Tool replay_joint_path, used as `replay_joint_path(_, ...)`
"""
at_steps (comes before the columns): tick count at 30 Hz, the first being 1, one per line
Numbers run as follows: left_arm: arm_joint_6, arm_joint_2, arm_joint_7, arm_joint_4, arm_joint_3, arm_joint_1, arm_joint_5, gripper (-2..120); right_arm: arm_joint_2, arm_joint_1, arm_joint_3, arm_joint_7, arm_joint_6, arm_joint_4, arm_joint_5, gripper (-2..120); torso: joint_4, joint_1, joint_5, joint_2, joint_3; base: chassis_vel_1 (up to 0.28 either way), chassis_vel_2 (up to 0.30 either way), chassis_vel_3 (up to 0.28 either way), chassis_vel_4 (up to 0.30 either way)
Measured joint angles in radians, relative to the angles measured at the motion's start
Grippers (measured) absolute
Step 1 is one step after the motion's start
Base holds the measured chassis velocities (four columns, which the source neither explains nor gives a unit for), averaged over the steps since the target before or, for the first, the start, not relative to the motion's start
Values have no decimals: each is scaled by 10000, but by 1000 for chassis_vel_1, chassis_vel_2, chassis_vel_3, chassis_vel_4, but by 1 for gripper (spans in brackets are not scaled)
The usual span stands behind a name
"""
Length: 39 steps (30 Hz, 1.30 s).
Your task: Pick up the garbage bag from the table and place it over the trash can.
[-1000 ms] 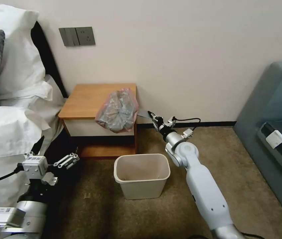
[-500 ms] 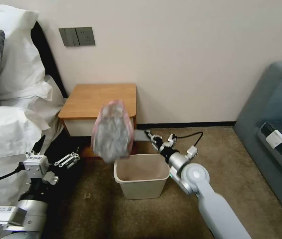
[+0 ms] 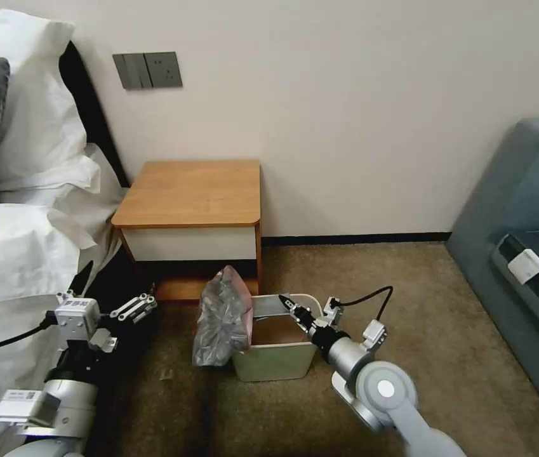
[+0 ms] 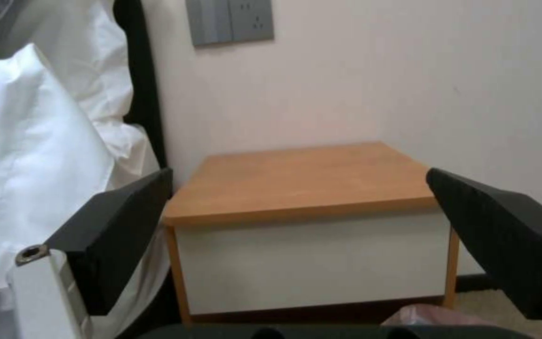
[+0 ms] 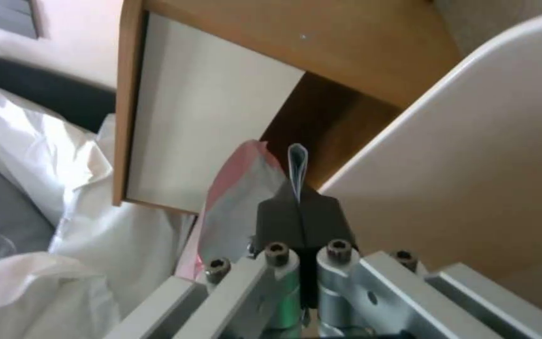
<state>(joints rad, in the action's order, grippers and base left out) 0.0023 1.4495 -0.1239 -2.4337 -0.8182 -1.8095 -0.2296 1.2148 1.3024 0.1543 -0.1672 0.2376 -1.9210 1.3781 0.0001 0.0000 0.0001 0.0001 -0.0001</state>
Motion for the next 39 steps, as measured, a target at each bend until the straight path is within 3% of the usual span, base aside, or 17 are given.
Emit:
replay_joint_path(3,-28,15,3,58,73,25,26,100,-73,66,88,93,28,64,-421,0,-1,0,0,0,0,0,0,0,0)
replay_joint_path(5,-106,71,6,160,232,45,148,100,-145,179,203,209,-38,138,-920,12,-1,0,1,0,0,0,0,0,0)
replay_joint_path(8,-119,83,6,175,266,45,171,100,-158,200,235,236,-48,141,-1019,14,-1,0,0,0,1,0,0,0,0)
replay_joint_path(10,-177,121,9,221,404,42,252,100,-304,392,437,410,-67,70,-1546,30,-1,0,0,0,0,0,0,0,0)
replay_joint_path(12,-184,120,9,224,414,42,254,100,-342,439,473,448,-67,20,-1609,32,-1,0,0,0,1,0,0,0,0)
replay_joint_path(14,-200,97,12,245,419,46,256,100,-419,577,582,540,-57,-111,-1797,45,-1,0,0,0,1,0,0,0,0)
replay_joint_path(16,-209,93,16,254,419,47,256,100,-434,608,610,587,-56,-129,-1861,47,-1,0,-1,0,0,0,0,0,0)
replay_joint_path(21,-287,98,21,332,446,58,272,100,-422,703,489,841,-4,-196,-2221,70,-1,0,-1,0,0,0,0,0,0)
replay_joint_path(26,-325,98,22,369,465,66,277,100,-389,721,349,932,-45,-368,-2583,84,-1,0,-1,0,1,0,0,0,0)
replay_joint_path(28,-363,99,33,407,487,85,277,100,-505,772,319,933,-38,-573,-2995,95,-1,0,-1,0,0,0,0,0,0)
replay_joint_path(39,-431,147,60,533,618,252,264,100,-1041,536,50,1476,495,-676,-4934,100,0,0,0,0,1,0,0,0,0)
